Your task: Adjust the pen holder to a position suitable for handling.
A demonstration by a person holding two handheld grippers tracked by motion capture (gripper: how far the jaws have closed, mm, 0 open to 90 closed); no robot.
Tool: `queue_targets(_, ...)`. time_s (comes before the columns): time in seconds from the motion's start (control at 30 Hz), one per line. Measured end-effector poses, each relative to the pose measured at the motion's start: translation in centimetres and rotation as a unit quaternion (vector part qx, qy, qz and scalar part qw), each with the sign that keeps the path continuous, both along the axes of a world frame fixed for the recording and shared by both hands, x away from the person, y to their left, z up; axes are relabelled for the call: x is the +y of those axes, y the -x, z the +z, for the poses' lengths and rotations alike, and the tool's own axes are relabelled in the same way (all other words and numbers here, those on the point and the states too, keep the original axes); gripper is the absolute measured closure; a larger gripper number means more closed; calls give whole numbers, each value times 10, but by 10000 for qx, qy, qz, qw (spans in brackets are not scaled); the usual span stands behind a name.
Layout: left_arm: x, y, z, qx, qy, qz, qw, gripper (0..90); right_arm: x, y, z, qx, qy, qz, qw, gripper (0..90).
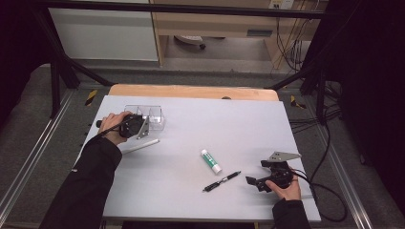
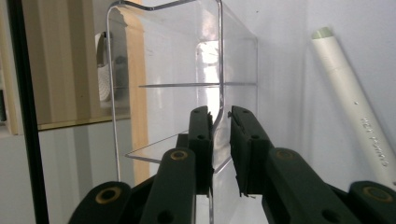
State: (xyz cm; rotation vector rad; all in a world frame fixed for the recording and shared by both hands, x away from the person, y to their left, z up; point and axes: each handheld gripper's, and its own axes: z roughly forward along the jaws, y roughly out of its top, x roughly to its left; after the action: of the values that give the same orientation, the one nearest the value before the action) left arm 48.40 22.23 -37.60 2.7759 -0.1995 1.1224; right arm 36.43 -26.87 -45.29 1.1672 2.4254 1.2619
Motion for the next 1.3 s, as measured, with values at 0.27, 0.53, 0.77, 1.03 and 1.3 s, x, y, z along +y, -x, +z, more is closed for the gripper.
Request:
queue_targets(0.27,-1,8,-1,99,-152,-86,9998,819,0,0,-1,-13,18,8,10000,5)
queue_targets(0.53,-3,16,-4,176,-396,-97,9990,856,1,0,-1,2,18,9,10000,5)
queue_targets(0.77,1,21,-6,218,-536,-90,9983,876,1,0,-1,9,19,9,10000,5)
queue_targets(1.03,-2,25,-6,164,-435,2,9989,875,1,0,-1,16,19,21,10000,5)
queue_targets(1.3,-7,28,-2,128,-296,99,9994,881,1,0,-1,17,19,21,10000,5)
